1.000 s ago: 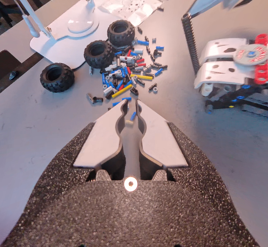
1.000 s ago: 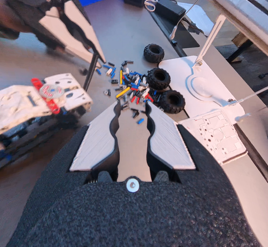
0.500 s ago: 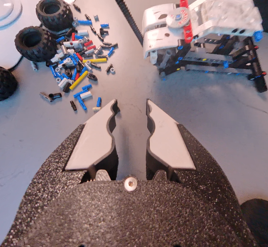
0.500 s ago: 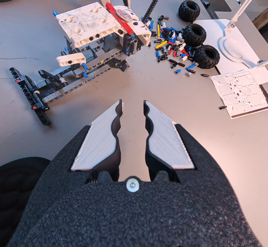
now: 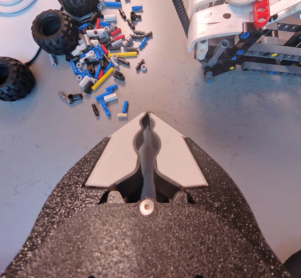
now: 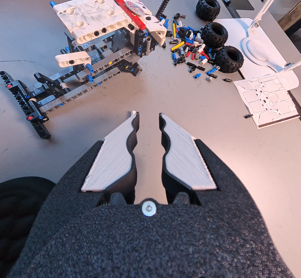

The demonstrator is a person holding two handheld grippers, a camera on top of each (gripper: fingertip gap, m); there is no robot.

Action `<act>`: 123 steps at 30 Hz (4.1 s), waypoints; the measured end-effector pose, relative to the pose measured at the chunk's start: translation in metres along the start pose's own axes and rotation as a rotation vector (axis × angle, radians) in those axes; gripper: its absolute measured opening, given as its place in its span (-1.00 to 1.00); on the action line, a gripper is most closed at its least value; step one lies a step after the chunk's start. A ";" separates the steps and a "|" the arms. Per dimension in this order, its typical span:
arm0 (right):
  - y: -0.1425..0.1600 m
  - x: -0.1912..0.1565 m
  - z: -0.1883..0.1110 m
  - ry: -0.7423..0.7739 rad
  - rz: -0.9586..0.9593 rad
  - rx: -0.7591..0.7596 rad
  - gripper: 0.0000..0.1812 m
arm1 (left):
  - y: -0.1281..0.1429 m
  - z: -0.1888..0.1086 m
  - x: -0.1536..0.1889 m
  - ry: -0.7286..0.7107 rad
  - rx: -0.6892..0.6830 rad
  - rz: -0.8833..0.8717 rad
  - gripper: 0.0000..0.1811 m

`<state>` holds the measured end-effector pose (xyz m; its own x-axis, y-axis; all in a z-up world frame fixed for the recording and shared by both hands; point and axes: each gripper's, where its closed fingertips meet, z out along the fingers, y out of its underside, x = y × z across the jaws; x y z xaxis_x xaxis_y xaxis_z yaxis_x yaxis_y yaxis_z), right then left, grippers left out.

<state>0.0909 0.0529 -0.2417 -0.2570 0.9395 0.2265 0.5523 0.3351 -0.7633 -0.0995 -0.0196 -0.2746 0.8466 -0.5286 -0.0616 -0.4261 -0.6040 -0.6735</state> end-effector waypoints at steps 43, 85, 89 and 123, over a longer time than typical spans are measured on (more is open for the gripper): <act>0.011 -0.015 0.003 -0.077 0.044 -0.034 -0.70 | -0.038 0.031 -0.045 -0.175 0.102 -0.070 -0.82; -0.104 -0.012 -0.047 0.351 -0.389 0.298 -0.94 | -0.145 -0.093 0.080 0.534 0.676 -0.318 -0.94; -0.102 -0.002 -0.036 0.312 -0.307 0.328 -0.94 | -0.129 -0.097 0.050 0.369 0.669 -0.290 -0.93; -0.112 0.094 0.082 0.038 0.200 0.263 -0.56 | -0.081 0.001 -0.042 -0.071 0.431 -0.273 -0.52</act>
<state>-0.0600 0.0977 -0.1843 -0.1315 0.9884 0.0753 0.3639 0.1188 -0.9238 -0.0999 0.0524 -0.2180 0.9347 -0.3349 0.1191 -0.0290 -0.4059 -0.9135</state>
